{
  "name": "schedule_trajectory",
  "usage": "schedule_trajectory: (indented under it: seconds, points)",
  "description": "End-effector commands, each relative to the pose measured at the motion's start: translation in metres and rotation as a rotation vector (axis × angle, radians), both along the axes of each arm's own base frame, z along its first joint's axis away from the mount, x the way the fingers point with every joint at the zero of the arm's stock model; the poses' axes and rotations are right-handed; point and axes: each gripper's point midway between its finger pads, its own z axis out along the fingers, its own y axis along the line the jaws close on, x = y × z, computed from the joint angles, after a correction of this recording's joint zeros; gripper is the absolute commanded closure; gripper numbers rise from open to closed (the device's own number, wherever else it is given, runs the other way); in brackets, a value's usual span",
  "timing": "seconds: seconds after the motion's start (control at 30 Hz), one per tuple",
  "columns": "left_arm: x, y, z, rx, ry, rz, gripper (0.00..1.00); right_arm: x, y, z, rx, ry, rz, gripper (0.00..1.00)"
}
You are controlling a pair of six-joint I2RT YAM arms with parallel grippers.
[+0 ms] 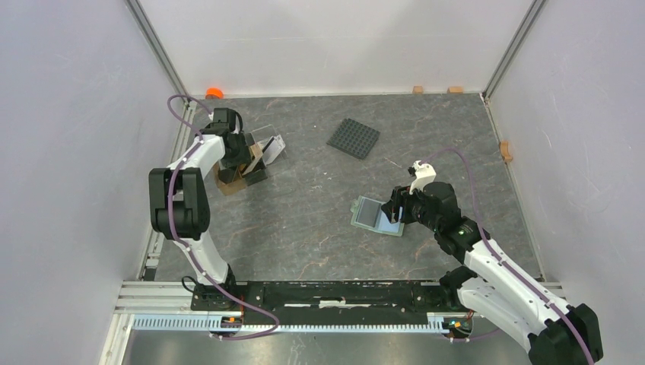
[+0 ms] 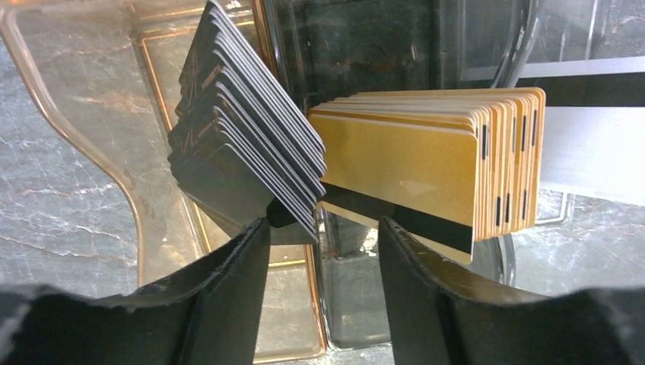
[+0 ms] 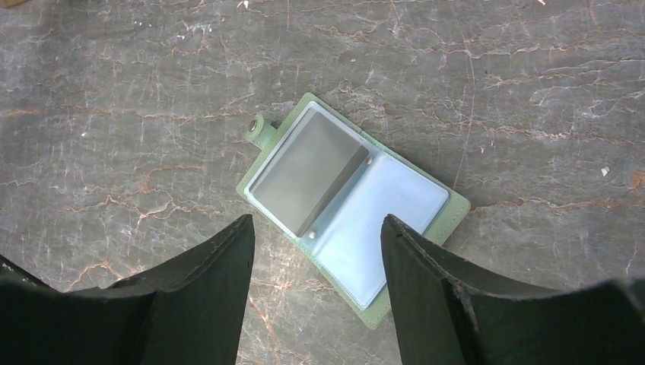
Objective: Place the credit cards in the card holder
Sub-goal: Pick up the credit card from the storage box.
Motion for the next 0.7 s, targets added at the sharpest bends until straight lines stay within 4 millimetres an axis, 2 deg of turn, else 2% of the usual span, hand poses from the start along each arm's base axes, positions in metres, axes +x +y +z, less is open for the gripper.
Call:
schedule_trajectory:
  seconds: [0.0, 0.17, 0.43, 0.67]
  points:
    - [0.024, -0.005, 0.013, -0.019, -0.063, -0.071, 0.44, 0.003, 0.000, 0.002, -0.001, -0.021, 0.006, 0.34]
    - [0.026, -0.013, 0.019, -0.057, -0.091, -0.093, 0.50, 0.003, 0.000, 0.001, 0.003, -0.016, 0.001, 0.34]
    - [0.029, -0.019, 0.034, -0.082, -0.143, -0.114, 0.52, 0.002, 0.002, -0.002, 0.007, -0.007, 0.008, 0.34]
    - [0.031, -0.020, 0.035, -0.082, -0.150, -0.136, 0.61, 0.001, 0.003, -0.002, 0.012, -0.003, 0.014, 0.34]
